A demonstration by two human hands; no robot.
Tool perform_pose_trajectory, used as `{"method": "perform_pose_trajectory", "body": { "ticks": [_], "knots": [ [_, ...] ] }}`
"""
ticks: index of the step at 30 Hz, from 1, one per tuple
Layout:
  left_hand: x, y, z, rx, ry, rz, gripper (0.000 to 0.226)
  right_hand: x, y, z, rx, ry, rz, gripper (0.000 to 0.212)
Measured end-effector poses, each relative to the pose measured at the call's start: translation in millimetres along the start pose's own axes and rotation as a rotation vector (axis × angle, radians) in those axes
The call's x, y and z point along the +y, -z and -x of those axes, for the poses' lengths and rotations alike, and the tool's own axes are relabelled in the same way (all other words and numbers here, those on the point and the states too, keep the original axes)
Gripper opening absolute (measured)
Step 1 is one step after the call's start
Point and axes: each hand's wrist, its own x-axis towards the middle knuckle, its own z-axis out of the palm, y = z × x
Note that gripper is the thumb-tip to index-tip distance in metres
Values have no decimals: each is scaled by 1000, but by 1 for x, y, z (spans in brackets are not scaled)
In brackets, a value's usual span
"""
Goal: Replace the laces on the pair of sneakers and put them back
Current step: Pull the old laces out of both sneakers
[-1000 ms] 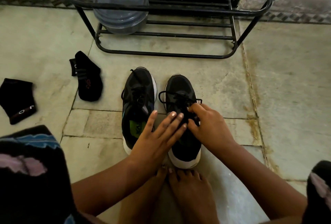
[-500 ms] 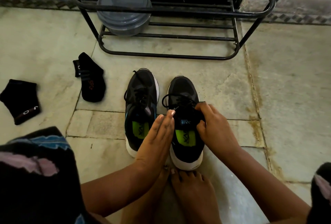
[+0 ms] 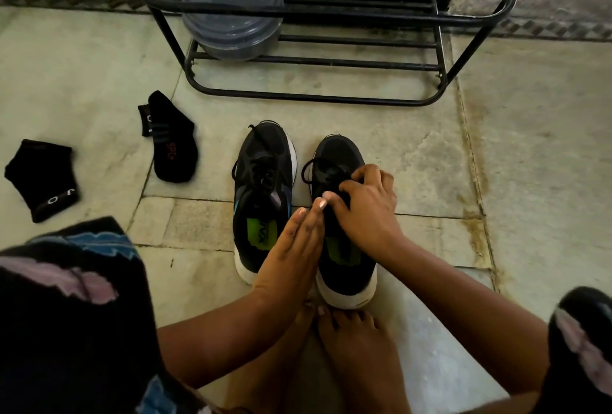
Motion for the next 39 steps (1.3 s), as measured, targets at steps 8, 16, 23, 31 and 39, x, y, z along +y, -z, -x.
{"method": "perform_pose_trajectory", "body": {
  "ticks": [8,16,23,31,39],
  "knots": [
    [3,-3,1,-52,-18,34,79,-2,6,9,48,-113,-384,9],
    [-10,11,-3,-132,-64,200,100,-7,23,45,225,295,-483,29],
    [2,-9,-3,74,136,173,69,-30,43,55,192,933,-478,52],
    [16,-30,-15,225,173,211,56,14,33,13,222,182,-370,9],
    [23,-35,-18,289,191,235,55,18,18,-10,-21,-53,-296,16]
  ]
}}
